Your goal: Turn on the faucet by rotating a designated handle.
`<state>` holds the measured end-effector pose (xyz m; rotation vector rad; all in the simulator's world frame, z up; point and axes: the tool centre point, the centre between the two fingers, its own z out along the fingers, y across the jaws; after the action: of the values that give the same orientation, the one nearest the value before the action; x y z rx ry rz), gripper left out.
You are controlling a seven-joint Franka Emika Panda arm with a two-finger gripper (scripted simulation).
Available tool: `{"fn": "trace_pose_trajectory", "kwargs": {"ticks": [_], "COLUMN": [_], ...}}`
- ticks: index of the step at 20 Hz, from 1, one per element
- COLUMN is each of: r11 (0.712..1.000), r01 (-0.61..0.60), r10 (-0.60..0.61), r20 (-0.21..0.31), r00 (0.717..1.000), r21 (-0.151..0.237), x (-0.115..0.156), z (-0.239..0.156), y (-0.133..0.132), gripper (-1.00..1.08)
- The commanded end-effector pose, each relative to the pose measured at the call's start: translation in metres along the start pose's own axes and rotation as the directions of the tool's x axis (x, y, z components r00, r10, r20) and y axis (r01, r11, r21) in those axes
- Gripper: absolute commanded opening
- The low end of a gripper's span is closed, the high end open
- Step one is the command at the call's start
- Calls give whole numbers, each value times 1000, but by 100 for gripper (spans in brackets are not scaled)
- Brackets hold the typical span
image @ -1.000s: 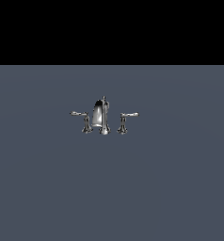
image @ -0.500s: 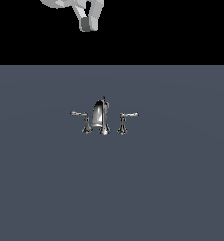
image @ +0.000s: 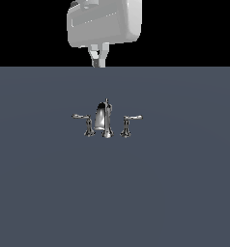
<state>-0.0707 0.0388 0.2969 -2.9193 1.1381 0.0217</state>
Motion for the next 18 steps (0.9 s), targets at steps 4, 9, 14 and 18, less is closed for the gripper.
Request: {"fn": "trace_pose_trajectory", "kwargs": {"ticks": [4,9,14,18], "r11": [991,968,930,886], "r01": [-131,-249,-369,-464], "r10": [131,249,369,465], "r20": [-2,-4,-8,-10], "r00": [991,968,930,886], "r21": [2,3,3,4], "x": [31,62,96,125], "z": [32,61,92,117], "y": [-17,-29,-36,-39], "gripper": [-100,-100,-100,-100]}}
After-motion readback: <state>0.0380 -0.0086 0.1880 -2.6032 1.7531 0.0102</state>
